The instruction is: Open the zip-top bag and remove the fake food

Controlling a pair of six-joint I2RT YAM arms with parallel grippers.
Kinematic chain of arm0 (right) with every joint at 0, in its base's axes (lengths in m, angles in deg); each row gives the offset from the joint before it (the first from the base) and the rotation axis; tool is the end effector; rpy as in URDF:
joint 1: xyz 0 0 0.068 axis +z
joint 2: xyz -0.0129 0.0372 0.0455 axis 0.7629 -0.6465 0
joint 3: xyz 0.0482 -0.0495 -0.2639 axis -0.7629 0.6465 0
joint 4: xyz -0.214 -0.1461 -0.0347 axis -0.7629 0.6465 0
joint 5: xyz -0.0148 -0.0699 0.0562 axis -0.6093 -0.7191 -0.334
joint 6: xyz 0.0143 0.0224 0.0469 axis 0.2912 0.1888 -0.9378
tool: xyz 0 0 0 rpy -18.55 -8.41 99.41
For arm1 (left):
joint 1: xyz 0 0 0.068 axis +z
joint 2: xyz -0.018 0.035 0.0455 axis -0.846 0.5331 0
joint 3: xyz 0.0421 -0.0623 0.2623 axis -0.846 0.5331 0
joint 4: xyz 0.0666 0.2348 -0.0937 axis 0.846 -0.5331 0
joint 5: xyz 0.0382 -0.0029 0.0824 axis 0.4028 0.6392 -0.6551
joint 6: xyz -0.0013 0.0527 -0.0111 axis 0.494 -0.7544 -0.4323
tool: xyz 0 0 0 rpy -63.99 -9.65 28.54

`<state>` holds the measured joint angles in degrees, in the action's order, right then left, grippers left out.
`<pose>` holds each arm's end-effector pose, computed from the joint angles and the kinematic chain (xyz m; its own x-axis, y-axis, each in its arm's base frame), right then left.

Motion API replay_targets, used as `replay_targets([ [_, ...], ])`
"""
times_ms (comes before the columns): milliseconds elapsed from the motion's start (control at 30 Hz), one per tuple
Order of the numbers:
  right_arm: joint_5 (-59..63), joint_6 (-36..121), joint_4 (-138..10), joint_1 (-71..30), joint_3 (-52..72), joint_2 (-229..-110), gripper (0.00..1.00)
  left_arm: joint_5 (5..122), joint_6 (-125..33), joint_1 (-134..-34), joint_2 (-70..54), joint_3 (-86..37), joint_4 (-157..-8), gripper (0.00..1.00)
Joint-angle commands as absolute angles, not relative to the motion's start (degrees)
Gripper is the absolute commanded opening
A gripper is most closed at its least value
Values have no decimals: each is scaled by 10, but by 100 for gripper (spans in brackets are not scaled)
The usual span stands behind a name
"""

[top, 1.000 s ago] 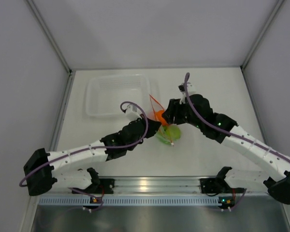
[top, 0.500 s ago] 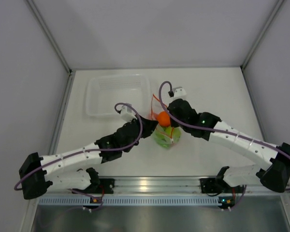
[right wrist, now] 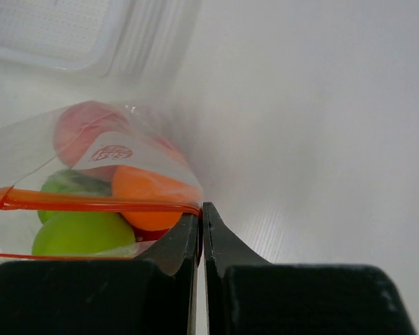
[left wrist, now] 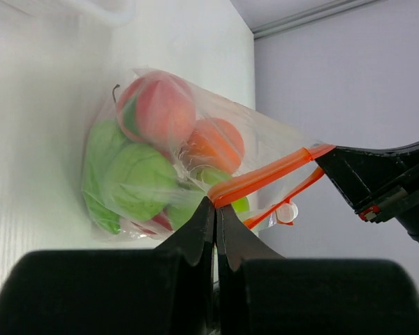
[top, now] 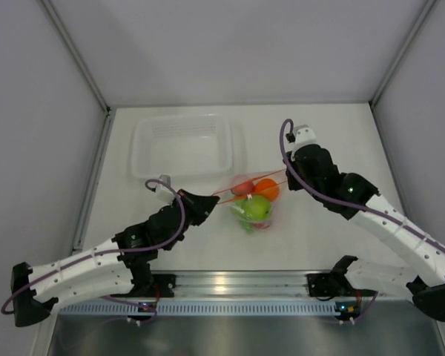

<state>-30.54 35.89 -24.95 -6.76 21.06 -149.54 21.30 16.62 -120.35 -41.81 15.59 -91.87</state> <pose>0.1701 0.1381 0.3567 -0.5059 -0.1833 -0.8429 -0.2606 0.9640 -0.0533 0.0974 -0.1447 0.2787 -0.5092 -0.7525 -0.4178 0.0099 0.4803 -0.8770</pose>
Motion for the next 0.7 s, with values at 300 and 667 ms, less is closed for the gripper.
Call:
replay_targets([
  [300,-485,391,-57,-10,22,-1543,0,170,111,-1183,-393,81,-1069,0],
  [667,-563,368,71,158,-110,-1760,0,234,60,-1183,-364,85,-1045,45],
])
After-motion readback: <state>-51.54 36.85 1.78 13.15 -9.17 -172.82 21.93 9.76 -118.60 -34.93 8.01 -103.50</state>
